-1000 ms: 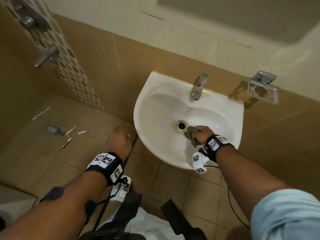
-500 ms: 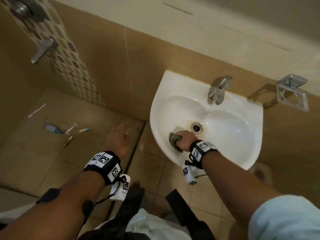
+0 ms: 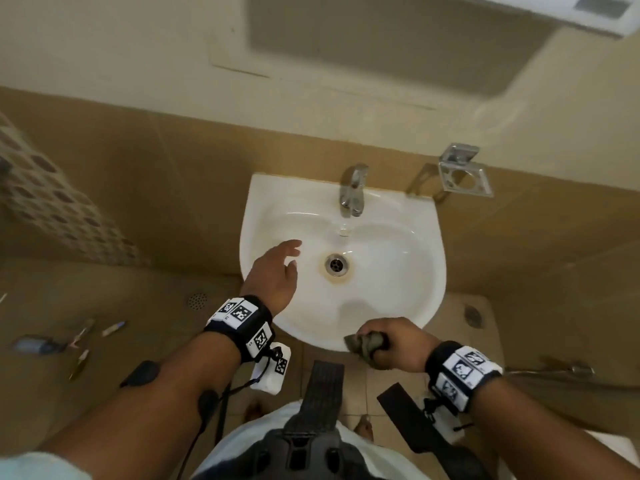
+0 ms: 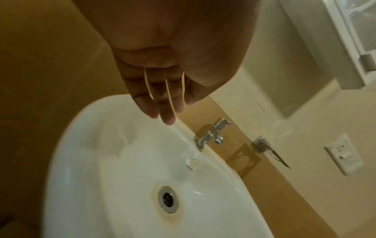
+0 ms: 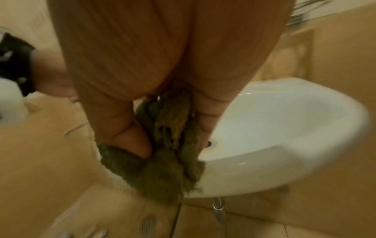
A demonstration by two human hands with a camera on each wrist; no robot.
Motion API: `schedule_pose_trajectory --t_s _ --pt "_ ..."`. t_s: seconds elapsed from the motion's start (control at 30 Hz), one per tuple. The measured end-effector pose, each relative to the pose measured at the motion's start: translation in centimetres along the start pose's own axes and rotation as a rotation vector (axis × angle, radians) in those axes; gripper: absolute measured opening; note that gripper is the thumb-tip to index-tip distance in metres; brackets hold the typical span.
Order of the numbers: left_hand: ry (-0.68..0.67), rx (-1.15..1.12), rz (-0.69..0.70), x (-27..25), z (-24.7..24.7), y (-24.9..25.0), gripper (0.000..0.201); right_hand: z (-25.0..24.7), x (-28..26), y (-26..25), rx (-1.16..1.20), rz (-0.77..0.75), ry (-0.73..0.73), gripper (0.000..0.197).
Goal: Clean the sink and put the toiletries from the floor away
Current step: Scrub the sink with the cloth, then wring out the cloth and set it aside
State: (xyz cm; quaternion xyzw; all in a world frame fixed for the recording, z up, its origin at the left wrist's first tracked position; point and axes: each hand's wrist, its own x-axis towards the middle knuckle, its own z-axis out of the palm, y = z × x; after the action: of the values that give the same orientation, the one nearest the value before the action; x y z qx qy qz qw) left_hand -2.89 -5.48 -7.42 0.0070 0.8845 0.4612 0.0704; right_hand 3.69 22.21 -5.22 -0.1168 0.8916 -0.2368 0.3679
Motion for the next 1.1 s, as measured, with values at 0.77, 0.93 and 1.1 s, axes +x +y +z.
schedule_pose_trajectory --t_s 0.77,0.93,1.1 --pt "-0.564 -0.149 0.170 1.8 15.0 18.5 0.059 -9.9 -8.5 11.1 1.571 0.048 0.387 0.027" --pt "-0.506 -0.048 0.128 4.5 20.1 22.4 0.047 -13.1 -8.4 16.8 1.367 0.014 0.294 0.033" --pt "-0.349 0.038 0.136 6.4 23.9 24.7 0.018 -15.6 -8.6 20.9 1.144 -0.069 0.156 0.036"
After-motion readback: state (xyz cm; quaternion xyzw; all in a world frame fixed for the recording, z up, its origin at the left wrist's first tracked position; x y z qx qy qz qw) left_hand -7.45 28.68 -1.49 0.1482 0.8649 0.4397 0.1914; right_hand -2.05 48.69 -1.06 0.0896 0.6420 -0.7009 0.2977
